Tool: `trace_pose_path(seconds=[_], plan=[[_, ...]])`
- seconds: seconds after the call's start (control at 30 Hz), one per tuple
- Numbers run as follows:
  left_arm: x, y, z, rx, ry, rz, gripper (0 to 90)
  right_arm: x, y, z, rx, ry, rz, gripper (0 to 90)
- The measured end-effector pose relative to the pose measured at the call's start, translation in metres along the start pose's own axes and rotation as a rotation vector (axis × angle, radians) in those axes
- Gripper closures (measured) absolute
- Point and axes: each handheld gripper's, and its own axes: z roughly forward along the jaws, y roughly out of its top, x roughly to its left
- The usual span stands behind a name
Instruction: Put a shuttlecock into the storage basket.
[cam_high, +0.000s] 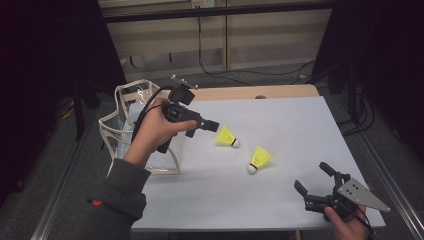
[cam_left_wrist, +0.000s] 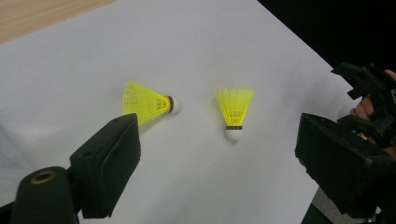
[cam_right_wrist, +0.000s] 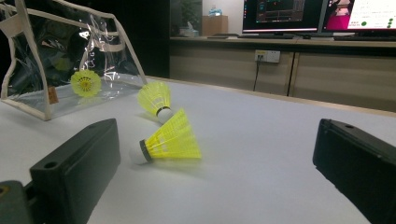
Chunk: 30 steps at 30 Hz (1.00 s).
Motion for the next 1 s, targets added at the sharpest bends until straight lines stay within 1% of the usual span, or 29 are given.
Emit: trace_pose_path(seconds=[0.1,0.17,0.23,0.27,0.37,0.4,0.43,0.53,0.6,0.63,0.7,0.83,0.87,0.93,0.97,1.0], plan=[[0.0,-0.002,0.003,-0.002,-0.002,-0.001,13.6,0.0,0.0,0.0,0.0,0.0,0.0,0.8],[0.0,-0.003,0.006,0.007,-0.009,0.011,13.3,0.0,0.0,0.0,0.0,0.0,0.0,0.8],[-0.001,-0.005,0.008,0.003,-0.008,0.007,12.6,0.0,0.0,0.0,0.0,0.0,0.001,0.8],[-0.002,-0.006,0.01,-0.003,-0.009,-0.001,12.4,0.0,0.0,0.0,0.001,0.0,0.001,0.8],[-0.003,-0.007,0.014,0.007,-0.018,0.008,11.9,0.0,0.0,0.0,0.001,-0.001,0.001,0.8],[-0.003,-0.008,0.015,0.013,-0.019,0.016,11.8,0.0,0.0,0.0,0.001,-0.001,0.002,0.8],[-0.004,-0.009,0.016,0.009,-0.021,0.012,11.6,0.0,0.0,0.0,0.001,-0.001,0.002,0.8],[-0.004,-0.011,0.017,0.02,-0.021,0.03,11.2,0.0,0.0,0.0,0.001,0.0,0.003,0.8],[-0.005,-0.012,0.019,0.011,-0.021,0.021,11.2,0.0,0.0,0.0,0.002,-0.001,0.002,0.8],[-0.004,-0.013,0.019,0.021,-0.023,0.034,11.1,0.0,0.0,0.0,0.001,0.0,0.0,0.8],[-0.006,-0.014,0.022,0.012,-0.023,0.021,11.1,0.0,0.0,0.0,0.0,0.001,-0.001,0.8],[-0.007,-0.017,0.026,0.017,-0.023,0.029,11.1,0.0,0.0,0.0,0.001,0.001,0.0,0.8],[-0.007,-0.018,0.027,0.021,-0.024,0.035,11.1,0.0,0.0,0.0,0.0,0.001,0.001,0.8],[-0.008,-0.019,0.03,0.019,-0.031,0.034,10.9,0.0,0.0,0.0,0.001,0.0,0.0,0.8],[-0.007,-0.02,0.03,0.029,-0.031,0.052,10.9,0.0,0.0,0.0,0.0,0.001,0.0,0.8],[-0.008,-0.021,0.032,0.017,-0.032,0.041,10.7,0.0,0.0,0.0,0.002,-0.001,-0.001,0.8]])
